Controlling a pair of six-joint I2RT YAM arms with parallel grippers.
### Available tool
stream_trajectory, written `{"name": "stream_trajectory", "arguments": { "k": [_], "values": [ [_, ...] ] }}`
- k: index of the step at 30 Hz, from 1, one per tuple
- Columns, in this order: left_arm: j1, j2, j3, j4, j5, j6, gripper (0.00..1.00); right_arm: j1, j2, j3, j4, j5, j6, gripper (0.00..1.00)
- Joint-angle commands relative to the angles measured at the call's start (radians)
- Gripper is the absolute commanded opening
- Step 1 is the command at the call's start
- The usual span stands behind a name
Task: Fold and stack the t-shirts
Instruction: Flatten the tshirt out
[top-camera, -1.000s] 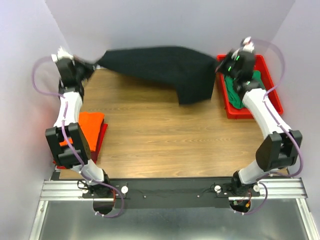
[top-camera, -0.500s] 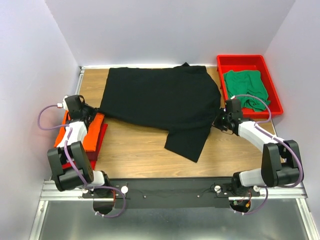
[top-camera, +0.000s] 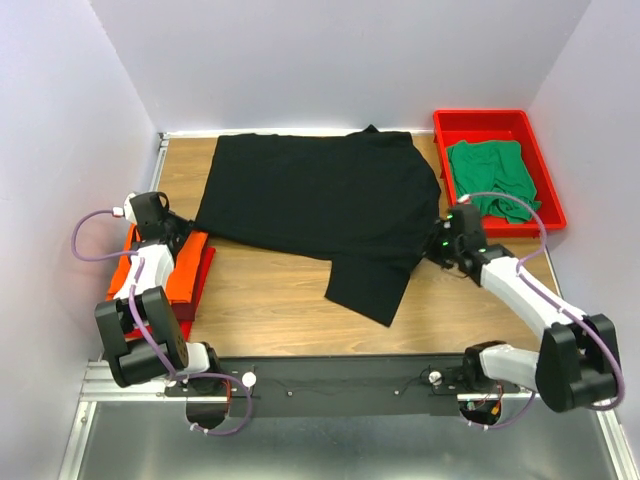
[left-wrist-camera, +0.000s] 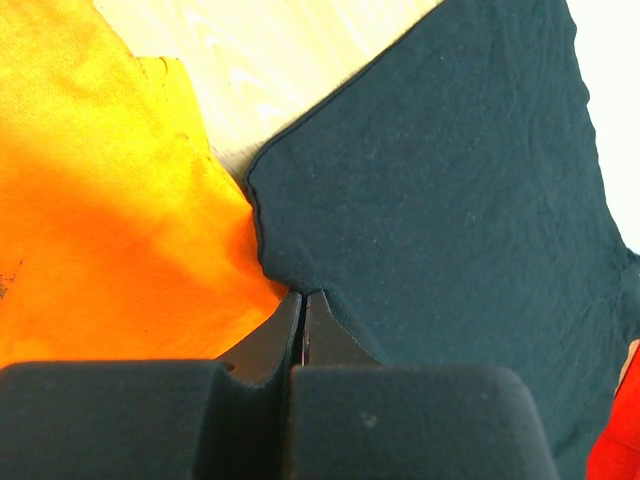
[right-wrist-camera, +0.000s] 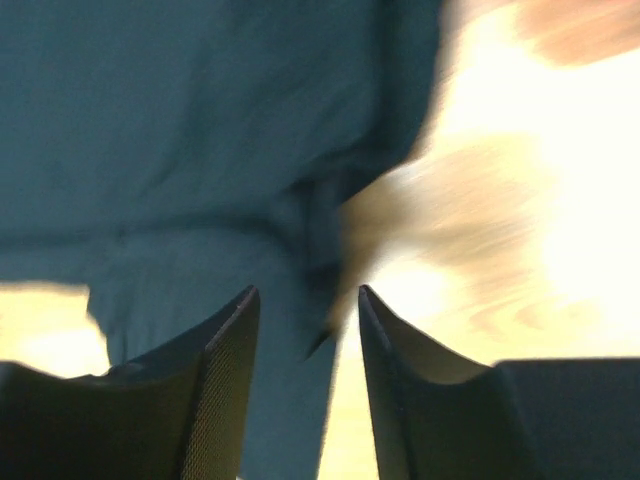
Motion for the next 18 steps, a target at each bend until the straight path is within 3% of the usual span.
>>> {"name": "stream_trajectory", "arguments": {
  "k": [1,2,13,18],
  "values": [
    [0.005,-0.014,-0.012,0.012,-0.009,0.023,0.00,0.194,-0.057,-0.006,-0.097,0.113,0.059,0.53],
    [0.005,-0.014,-0.012,0.016,-0.004,0.025,0.00,0.284,-0.070,-0.010,-0.111,0.144,0.109,0.53],
    [-0.008,-0.037,-0.024,0.031,0.002,0.034,0.00,0.765,-0.027,-0.119,-0.183,0.354,0.373,0.53],
    [-0.007,-0.049,-0.024,0.029,-0.001,0.039,0.00,0.891,0.035,-0.116,-0.211,0.409,0.448,0.53]
  ]
}}
